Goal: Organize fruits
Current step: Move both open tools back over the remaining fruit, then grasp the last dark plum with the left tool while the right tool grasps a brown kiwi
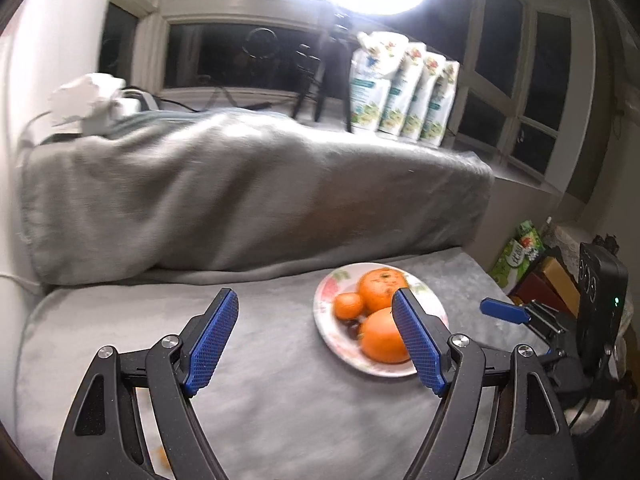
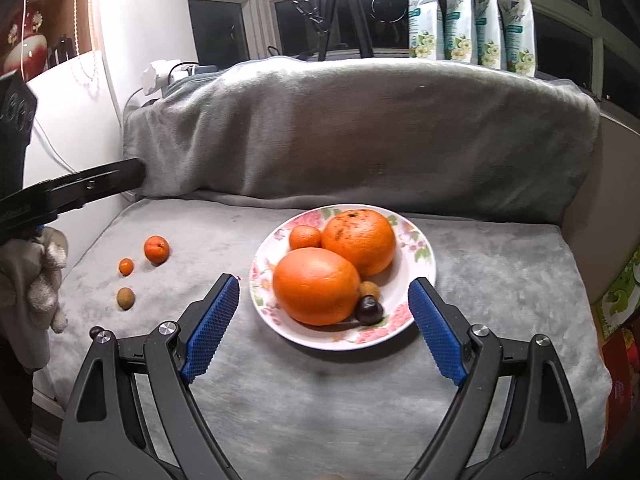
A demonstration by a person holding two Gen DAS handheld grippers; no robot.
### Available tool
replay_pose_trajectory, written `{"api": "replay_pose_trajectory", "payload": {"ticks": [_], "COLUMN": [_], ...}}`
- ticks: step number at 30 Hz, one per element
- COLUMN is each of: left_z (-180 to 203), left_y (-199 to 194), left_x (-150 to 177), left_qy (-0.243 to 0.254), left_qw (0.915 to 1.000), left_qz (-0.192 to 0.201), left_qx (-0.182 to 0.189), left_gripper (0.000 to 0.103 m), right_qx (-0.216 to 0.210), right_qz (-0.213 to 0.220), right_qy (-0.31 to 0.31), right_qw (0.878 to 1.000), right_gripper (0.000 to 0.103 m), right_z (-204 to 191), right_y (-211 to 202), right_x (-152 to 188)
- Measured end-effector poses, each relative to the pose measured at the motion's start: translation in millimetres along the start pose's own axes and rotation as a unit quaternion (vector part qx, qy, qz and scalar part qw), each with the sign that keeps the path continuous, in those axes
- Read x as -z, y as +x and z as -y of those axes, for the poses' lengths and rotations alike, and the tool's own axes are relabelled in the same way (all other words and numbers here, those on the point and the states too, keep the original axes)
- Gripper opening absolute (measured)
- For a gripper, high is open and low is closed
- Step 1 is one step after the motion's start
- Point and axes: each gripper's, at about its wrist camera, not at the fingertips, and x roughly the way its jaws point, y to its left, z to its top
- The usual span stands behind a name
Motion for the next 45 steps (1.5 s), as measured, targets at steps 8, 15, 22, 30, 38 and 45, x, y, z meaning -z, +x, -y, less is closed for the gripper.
{"api": "replay_pose_trajectory", "payload": {"ticks": [8,15,22,30,38,45], "left_z": [-63.3,-112.5,-121.4,-100.2,-88.9,-78.0], "left_y": [-47.1,-69.5,-79.0,-74.3,-60.0,-53.4], "left_x": [20.6,58.7,103.4,134.2,150.2,156.6], "left_qy": [-0.031,-0.072,-0.099,-0.11,-0.103,-0.088], "left_qw": [0.9979,0.9921,0.9894,0.9902,0.9894,0.9895], "left_qz": [0.011,-0.01,-0.04,-0.066,-0.097,-0.11], "left_qx": [-0.057,-0.103,-0.099,-0.055,-0.035,-0.032], "left_gripper": [0.079,0.079,0.074,0.06,0.05,0.04], "right_qx": [-0.04,-0.083,-0.121,-0.167,-0.211,-0.242], "right_qz": [-0.016,-0.036,-0.053,-0.077,-0.127,-0.152], "right_qy": [-0.01,-0.021,-0.037,-0.074,-0.116,-0.118], "right_qw": [0.999,0.996,0.99,0.98,0.962,0.951], "right_gripper": [0.089,0.089,0.089,0.078,0.048,0.042], "right_z": [-23.8,-49.8,-78.9,-127.4,-181.1,-202.5], "right_y": [11.6,29.9,50.6,73.0,105.8,126.5], "right_x": [-5.9,-7.3,-10.1,-10.2,6.6,10.1]}}
